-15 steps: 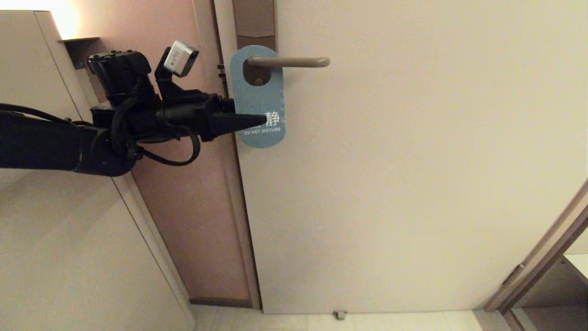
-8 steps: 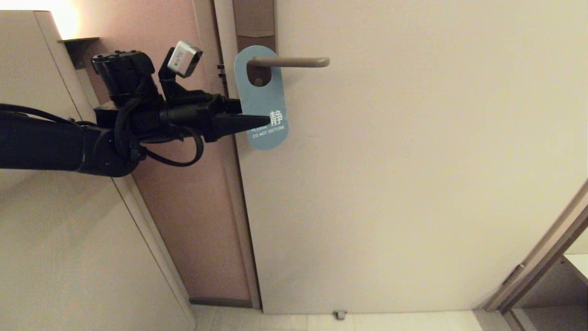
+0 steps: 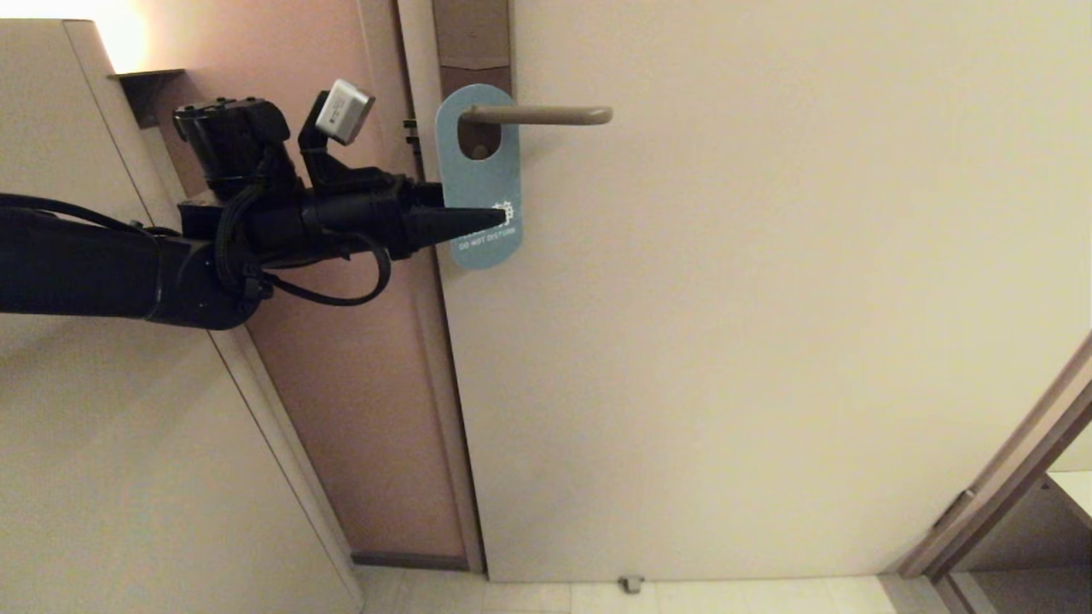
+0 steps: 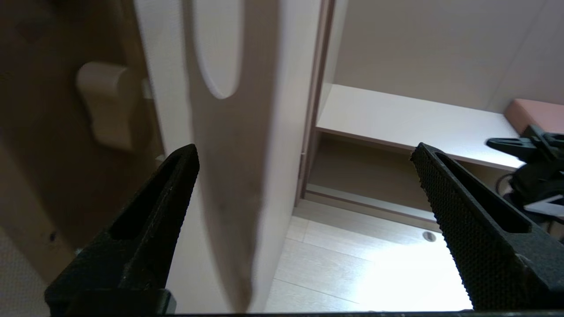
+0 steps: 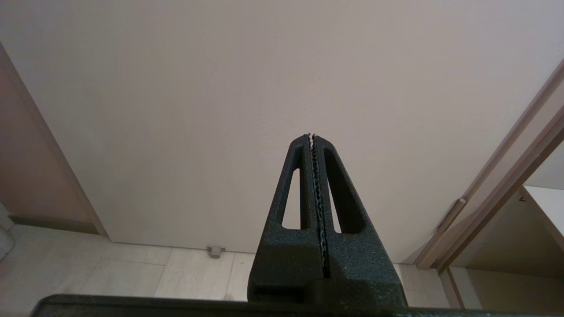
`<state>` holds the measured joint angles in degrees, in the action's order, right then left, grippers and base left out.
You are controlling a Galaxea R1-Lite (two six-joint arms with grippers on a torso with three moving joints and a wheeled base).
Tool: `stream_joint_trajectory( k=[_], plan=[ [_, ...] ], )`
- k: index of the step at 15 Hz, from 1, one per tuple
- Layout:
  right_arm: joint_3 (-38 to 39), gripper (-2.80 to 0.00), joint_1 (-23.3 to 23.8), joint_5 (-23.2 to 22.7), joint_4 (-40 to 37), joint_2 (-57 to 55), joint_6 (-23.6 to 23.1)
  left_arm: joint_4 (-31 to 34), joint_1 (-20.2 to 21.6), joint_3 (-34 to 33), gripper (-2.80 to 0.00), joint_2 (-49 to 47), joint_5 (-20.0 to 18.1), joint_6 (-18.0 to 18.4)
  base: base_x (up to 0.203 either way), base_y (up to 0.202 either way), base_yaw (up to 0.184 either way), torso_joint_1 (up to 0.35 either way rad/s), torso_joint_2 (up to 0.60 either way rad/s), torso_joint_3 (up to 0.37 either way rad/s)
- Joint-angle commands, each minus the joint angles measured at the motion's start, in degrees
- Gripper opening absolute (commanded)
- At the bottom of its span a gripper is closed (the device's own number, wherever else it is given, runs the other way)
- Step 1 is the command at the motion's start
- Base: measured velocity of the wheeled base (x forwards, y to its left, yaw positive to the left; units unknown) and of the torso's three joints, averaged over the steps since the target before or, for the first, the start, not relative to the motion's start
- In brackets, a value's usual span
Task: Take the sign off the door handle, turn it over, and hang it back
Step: Take down the sign
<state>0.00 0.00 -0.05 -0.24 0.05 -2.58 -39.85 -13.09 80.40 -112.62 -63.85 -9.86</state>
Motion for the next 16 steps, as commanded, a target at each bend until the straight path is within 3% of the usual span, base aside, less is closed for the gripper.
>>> stream_joint_trajectory(
  k=[1, 7, 9, 16],
  plan=[
    [0.00, -2.80, 0.00, -0.04, -0.02, -0.05, -0.05, -0.23, 0.00, 0.02, 0.00, -0.68, -0.30, -0.07, 0.000, 0.000, 0.000, 0.000, 0.00, 0.000],
    [0.00, -2.80, 0.00, -0.04, -0.02, -0.05, -0.05, 0.17, -1.21, 1.33, 0.00, -1.64, -1.34, -0.43, 0.000, 0.000, 0.000, 0.000, 0.00, 0.000],
    [0.00, -2.80, 0.00, -0.04, -0.02, -0.05, -0.05, 0.21, -1.30, 1.88, 0.00, -2.27, -3.50, -0.51, 0.000, 0.000, 0.000, 0.000, 0.00, 0.000],
    [0.00, -2.80, 0.00, -0.04, -0.02, -0.05, -0.05, 0.21, -1.37, 3.63, 0.00, -3.82, -3.85, -0.51, 0.000, 0.000, 0.000, 0.000, 0.00, 0.000]
  ],
)
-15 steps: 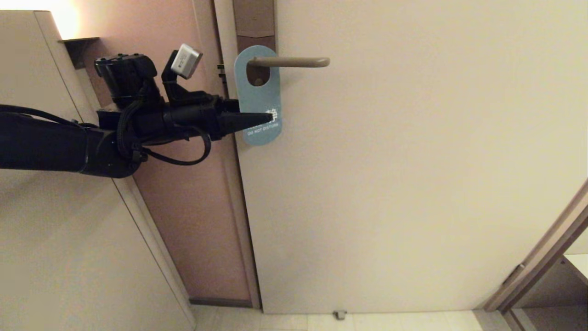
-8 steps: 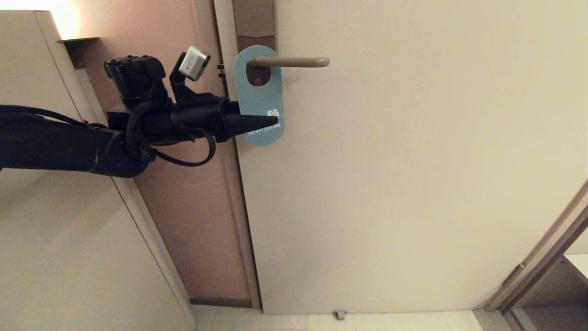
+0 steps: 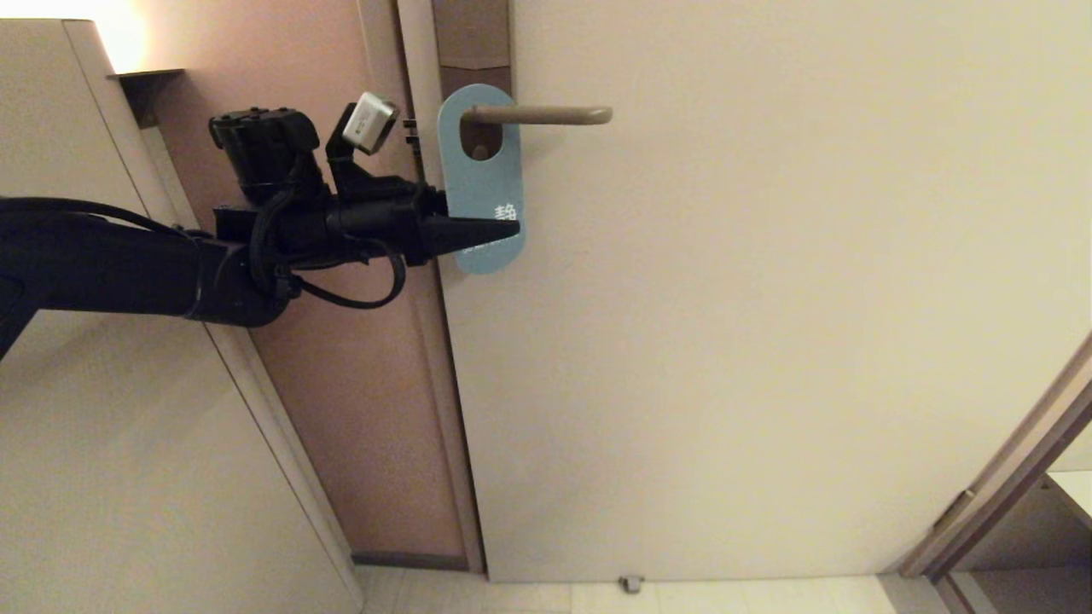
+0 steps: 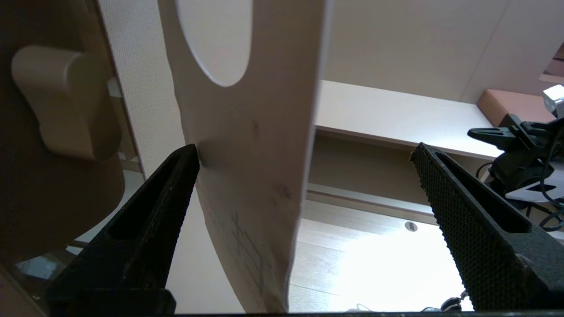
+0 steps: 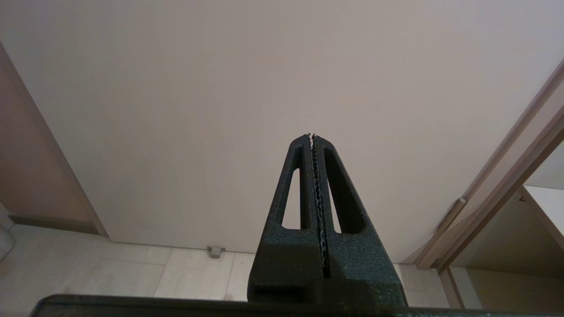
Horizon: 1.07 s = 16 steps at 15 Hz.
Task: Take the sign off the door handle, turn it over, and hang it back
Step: Take down the sign
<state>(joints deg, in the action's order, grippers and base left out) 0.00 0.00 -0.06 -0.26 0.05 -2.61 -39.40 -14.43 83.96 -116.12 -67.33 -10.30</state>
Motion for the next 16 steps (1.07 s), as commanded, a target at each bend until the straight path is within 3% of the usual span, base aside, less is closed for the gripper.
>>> stream_joint_trajectory(
  k=[1, 10, 16],
  plan=[
    [0.00, -2.80, 0.00, -0.02, 0.00, -0.05, -0.03, -0.27, -0.16, 0.07, 0.00, -0.61, -0.11, -0.07, 0.000, 0.000, 0.000, 0.000, 0.00, 0.000],
    [0.00, -2.80, 0.00, -0.02, 0.00, -0.05, -0.03, -0.23, -0.33, 2.53, 0.00, -1.57, 3.68, 0.19, 0.000, 0.000, 0.000, 0.000, 0.00, 0.000],
    [0.00, -2.80, 0.00, -0.02, 0.00, -0.05, -0.03, -0.34, -0.44, 2.53, 0.00, -1.13, 4.14, 0.46, 0.000, 0.000, 0.000, 0.000, 0.00, 0.000]
  ],
)
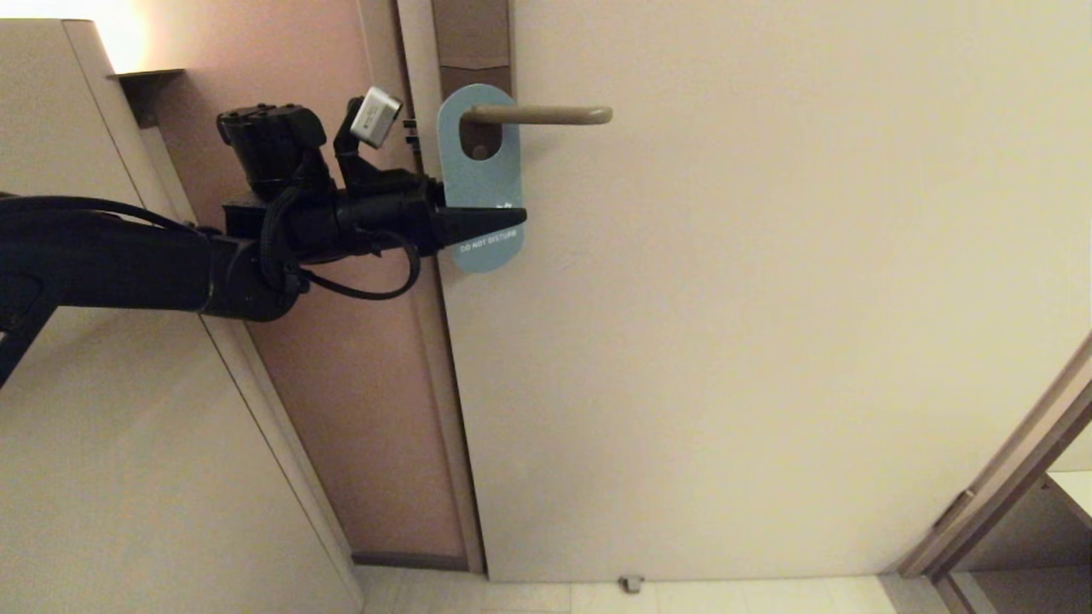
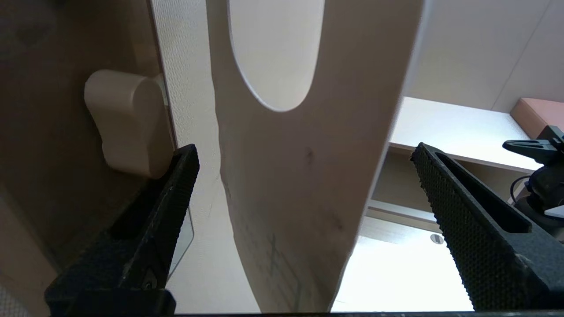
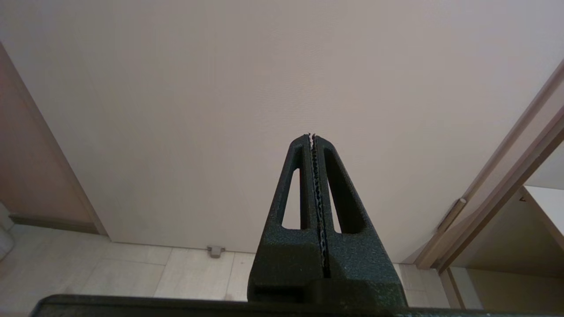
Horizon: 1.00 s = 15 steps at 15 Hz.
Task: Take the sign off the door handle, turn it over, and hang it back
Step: Take down the sign
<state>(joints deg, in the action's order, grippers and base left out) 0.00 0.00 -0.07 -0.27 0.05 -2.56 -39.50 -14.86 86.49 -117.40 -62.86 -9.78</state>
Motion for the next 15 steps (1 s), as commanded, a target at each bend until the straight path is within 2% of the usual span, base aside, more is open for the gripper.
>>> stream_joint_trajectory(
  k=[1, 5, 6, 7, 15],
  plan=[
    [0.00, -2.80, 0.00, -0.01, 0.00, -0.05, -0.08, -0.40, -0.26, -0.01, 0.00, 0.15, -0.33, 0.02, 0.000, 0.000, 0.000, 0.000, 0.00, 0.000],
    [0.00, -2.80, 0.00, -0.01, 0.00, -0.05, -0.08, -0.62, -0.35, -0.01, 0.00, -0.11, -0.25, 1.03, 0.000, 0.000, 0.000, 0.000, 0.00, 0.000],
    [0.00, -2.80, 0.00, -0.01, 0.00, -0.05, -0.08, -0.58, -0.35, -0.07, -0.60, -0.03, -0.16, 1.43, 0.000, 0.000, 0.000, 0.000, 0.00, 0.000],
    [0.00, -2.80, 0.00, -0.01, 0.00, -0.05, -0.08, -0.58, -0.35, -0.10, -2.80, 0.06, -0.07, 1.43, 0.000, 0.000, 0.000, 0.000, 0.00, 0.000],
    [0.00, -2.80, 0.00, -0.01, 0.00, -0.05, -0.08, -0.58, -0.17, -0.18, -2.80, 0.41, 0.02, 1.43, 0.000, 0.000, 0.000, 0.000, 0.00, 0.000]
  ],
)
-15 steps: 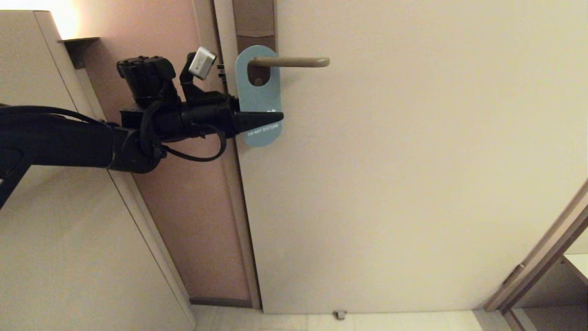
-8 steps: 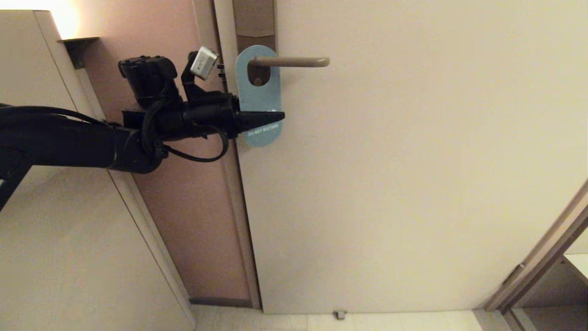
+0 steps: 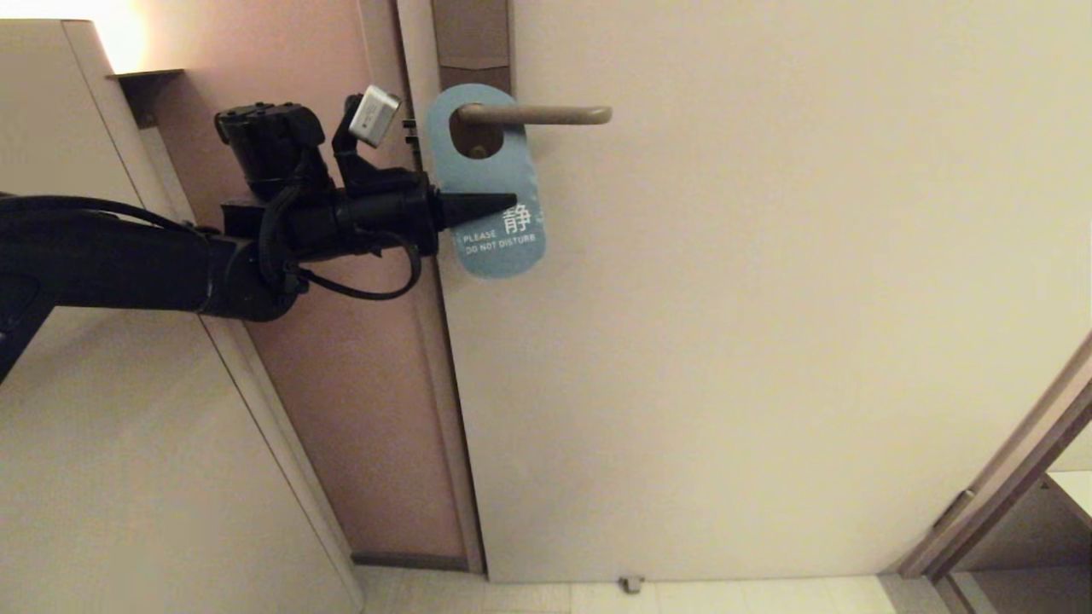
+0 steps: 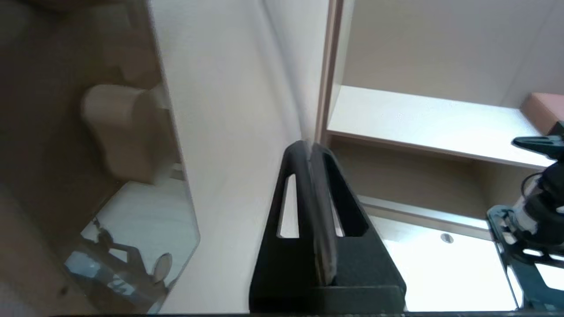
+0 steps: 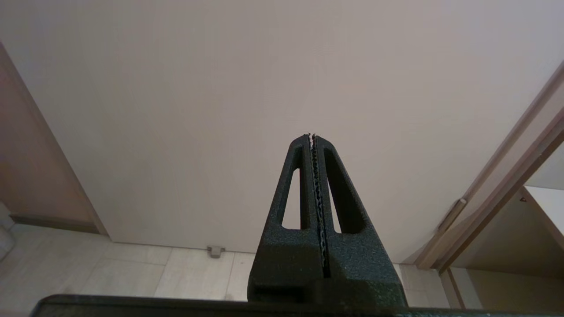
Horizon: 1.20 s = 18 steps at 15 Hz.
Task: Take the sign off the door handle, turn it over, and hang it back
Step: Take down the sign
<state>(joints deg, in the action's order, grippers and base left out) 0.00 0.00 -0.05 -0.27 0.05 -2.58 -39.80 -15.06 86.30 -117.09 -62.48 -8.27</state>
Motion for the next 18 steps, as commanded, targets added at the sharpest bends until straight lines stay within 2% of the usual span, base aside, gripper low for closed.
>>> stream_joint_trajectory(
  k=[1, 11, 16, 18],
  plan=[
    [0.00, -2.80, 0.00, -0.04, 0.00, -0.05, -0.05, -0.28, 0.12, 0.01, -2.80, 0.29, -0.45, -0.08, 0.000, 0.000, 0.000, 0.000, 0.00, 0.000],
    [0.00, -2.80, 0.00, -0.04, 0.00, -0.05, -0.05, 0.25, -0.06, -0.08, -2.80, 2.83, 0.07, 0.09, 0.000, 0.000, 0.000, 0.000, 0.00, 0.000],
    [0.00, -2.80, 0.00, -0.04, 0.00, -0.05, -0.05, 1.48, -0.15, -0.53, -2.80, 4.26, 2.35, 0.28, 0.000, 0.000, 0.000, 0.000, 0.00, 0.000],
    [0.00, -2.80, 0.00, -0.04, 0.00, -0.05, -0.05, 3.04, -0.15, -1.41, -2.80, 5.06, 2.45, 1.55, 0.000, 0.000, 0.000, 0.000, 0.00, 0.000]
  ],
)
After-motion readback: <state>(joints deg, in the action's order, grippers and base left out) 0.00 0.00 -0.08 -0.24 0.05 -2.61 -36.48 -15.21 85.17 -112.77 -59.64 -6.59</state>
